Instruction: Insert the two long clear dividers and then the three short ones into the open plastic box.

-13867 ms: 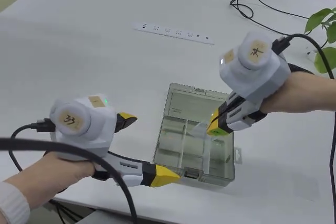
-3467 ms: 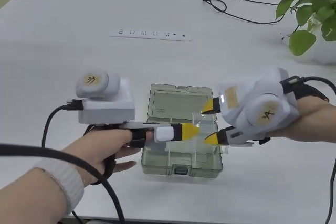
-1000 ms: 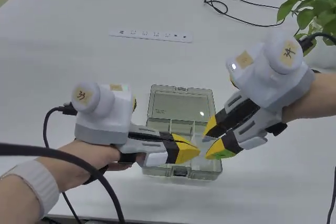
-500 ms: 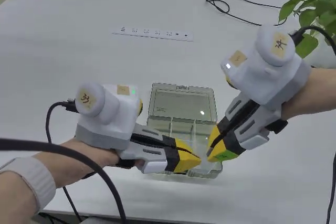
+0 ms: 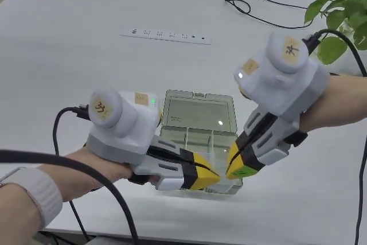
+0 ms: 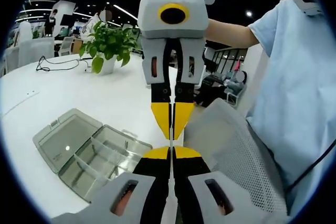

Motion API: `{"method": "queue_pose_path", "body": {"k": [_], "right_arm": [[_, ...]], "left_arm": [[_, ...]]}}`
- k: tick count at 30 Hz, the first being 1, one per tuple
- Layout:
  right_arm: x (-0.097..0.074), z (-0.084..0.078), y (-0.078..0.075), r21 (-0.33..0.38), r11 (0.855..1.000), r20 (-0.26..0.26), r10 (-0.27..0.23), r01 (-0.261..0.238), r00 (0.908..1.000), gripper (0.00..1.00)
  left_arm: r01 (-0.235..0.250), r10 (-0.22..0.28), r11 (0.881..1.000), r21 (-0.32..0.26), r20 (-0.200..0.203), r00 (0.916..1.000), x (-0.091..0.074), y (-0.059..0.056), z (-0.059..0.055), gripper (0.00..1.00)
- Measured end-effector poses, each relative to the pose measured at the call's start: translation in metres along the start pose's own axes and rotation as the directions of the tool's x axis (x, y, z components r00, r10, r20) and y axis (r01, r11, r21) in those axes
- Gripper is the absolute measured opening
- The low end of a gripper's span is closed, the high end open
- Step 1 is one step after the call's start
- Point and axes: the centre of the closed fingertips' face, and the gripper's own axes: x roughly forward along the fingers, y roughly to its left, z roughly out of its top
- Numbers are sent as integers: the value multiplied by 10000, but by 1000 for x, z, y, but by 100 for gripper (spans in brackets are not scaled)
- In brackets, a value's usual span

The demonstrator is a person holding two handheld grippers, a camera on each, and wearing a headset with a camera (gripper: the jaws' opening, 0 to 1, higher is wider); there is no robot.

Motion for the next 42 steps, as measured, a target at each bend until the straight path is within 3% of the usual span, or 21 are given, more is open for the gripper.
{"method": "queue_pose_path", "body": {"k": [17,19,21,35,39,42], "right_arm": [[-3,0,-9,30,10000,-258,-32,33,9997,2],[-4,1,-7,71,9999,-259,102,-101,9996,2],[-5,2,-9,27,10000,-265,25,-24,9996,2],[-4,3,-11,33,10000,-509,18,-16,9987,2],[-4,1,-14,-16,9999,-732,-108,107,9973,2],[-5,-6,-20,-68,9993,-1063,-360,355,9937,2]], "left_arm": [[-342,344,9994,-83,216,9992,-2,7,4,0],[-176,187,9990,-417,278,9994,-3,6,4,0],[-344,347,9993,-109,328,9989,-4,8,5,0],[-423,432,9989,-178,532,9976,-4,10,5,0],[-749,758,9971,-166,597,9953,-5,16,4,0],[-1146,1159,9931,-232,661,9911,-11,24,2,8]]}}
